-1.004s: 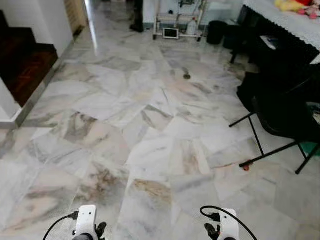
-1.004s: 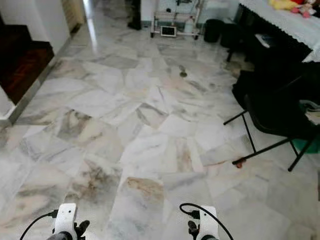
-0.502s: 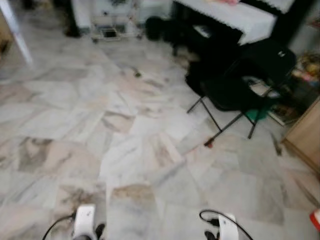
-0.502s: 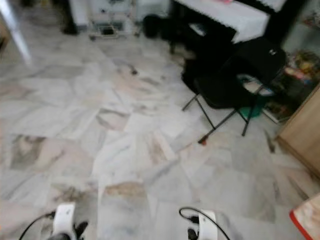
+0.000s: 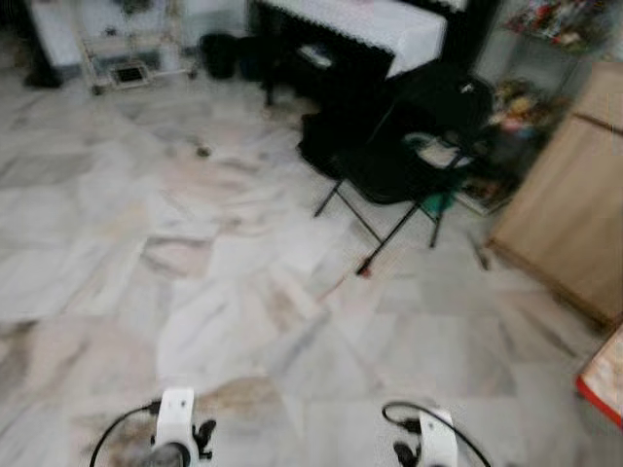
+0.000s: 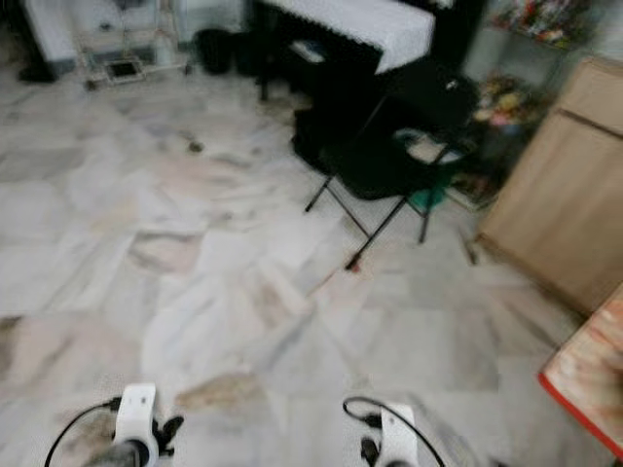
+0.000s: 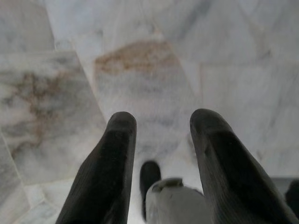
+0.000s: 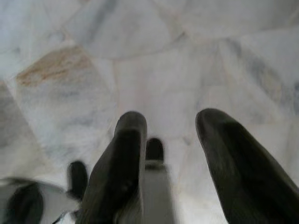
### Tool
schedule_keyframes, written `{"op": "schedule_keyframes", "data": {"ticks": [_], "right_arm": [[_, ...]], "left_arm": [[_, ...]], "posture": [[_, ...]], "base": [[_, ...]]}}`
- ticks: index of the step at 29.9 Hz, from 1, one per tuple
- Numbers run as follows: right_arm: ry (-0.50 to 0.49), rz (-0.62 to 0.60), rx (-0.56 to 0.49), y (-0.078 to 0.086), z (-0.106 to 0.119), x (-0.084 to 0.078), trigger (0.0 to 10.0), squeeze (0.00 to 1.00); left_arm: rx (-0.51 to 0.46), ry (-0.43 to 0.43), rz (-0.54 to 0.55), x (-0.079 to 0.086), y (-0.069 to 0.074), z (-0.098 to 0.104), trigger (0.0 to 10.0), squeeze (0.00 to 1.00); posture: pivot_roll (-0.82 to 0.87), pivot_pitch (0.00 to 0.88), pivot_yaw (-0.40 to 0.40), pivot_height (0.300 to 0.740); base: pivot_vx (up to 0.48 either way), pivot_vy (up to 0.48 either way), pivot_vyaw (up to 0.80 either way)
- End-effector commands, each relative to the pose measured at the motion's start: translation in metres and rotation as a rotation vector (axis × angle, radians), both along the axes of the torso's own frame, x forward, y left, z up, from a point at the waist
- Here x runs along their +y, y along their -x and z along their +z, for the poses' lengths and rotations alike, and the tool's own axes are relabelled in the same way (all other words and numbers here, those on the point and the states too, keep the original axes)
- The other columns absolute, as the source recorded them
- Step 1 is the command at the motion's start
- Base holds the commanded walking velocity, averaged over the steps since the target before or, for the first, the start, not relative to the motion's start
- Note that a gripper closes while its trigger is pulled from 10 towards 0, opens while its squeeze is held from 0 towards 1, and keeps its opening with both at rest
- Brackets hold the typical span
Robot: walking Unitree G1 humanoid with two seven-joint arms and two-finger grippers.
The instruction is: Setting the table
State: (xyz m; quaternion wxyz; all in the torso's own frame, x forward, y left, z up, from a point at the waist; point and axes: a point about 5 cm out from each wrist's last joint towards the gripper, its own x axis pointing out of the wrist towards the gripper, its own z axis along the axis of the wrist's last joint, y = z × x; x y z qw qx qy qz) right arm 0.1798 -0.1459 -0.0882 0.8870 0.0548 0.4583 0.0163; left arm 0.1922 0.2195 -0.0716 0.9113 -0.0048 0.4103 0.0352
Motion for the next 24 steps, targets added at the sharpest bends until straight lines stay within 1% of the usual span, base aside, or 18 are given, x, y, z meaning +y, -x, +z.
{"op": "schedule_keyframes", "data": {"ticks": [1, 4, 24], "right_arm": [[0.026, -0.011, 0.006, 0.0009, -0.0004, -0.0073, 10.0, 0.0], [0.025, -0.011, 0.006, 0.0006, -0.0003, -0.0061, 10.0, 0.0], [0.031, -0.012, 0.009, 0.0029, -0.001, -0.0114, 10.0, 0.0]], "left_arm": [[0.006, 0.008, -0.021, -0.0063, -0.0007, -0.0011, 10.0, 0.0], [0.006, 0.008, -0.022, -0.0064, -0.0006, -0.0011, 10.0, 0.0], [0.009, 0.011, -0.026, -0.0087, 0.0006, -0.0022, 10.0, 0.0]], "posture": [[0.14, 0.0, -0.041, 0.74], [0.14, 0.0, -0.041, 0.74], [0.13, 0.0, -0.045, 0.74]], "base": [[0.0, 0.0, -0.75], [0.0, 0.0, -0.75], [0.0, 0.0, -0.75]]}}
